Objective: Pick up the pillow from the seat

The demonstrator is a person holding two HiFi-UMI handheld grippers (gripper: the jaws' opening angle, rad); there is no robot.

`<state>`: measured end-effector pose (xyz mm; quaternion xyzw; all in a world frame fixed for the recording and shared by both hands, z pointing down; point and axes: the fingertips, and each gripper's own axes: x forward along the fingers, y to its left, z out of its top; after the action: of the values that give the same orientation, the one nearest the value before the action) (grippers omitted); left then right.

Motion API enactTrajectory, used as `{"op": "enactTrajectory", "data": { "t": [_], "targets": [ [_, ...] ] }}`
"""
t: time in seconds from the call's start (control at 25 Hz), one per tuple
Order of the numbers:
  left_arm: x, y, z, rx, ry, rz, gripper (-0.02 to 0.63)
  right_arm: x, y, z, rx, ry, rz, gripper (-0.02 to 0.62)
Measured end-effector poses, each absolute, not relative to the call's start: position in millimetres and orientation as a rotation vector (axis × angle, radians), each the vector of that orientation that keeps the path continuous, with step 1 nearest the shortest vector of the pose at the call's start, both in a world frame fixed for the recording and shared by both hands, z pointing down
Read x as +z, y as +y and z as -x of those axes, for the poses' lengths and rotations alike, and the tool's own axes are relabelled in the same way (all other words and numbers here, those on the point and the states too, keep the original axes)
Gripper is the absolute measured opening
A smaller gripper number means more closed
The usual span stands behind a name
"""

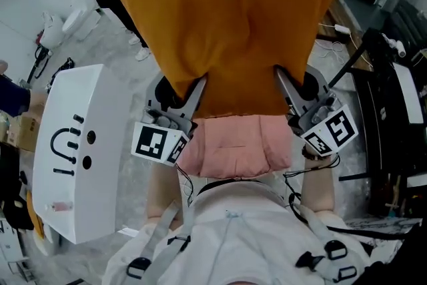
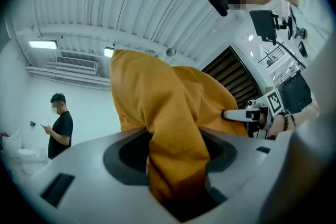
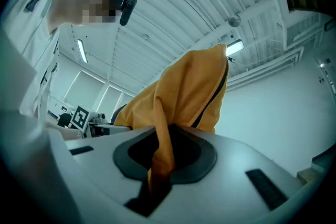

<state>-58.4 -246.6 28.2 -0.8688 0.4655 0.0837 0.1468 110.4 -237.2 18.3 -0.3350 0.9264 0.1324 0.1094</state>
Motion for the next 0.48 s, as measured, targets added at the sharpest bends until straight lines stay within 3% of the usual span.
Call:
{"op": "enactTrajectory", "data": {
  "t": [0.48],
  "targets": [
    [24.9,-237.1,55.4,0.216,1.345,2.484,0.250,18.3,-230.4,-113.8,0.378,2.712,0.981,0.058]
  ]
}}
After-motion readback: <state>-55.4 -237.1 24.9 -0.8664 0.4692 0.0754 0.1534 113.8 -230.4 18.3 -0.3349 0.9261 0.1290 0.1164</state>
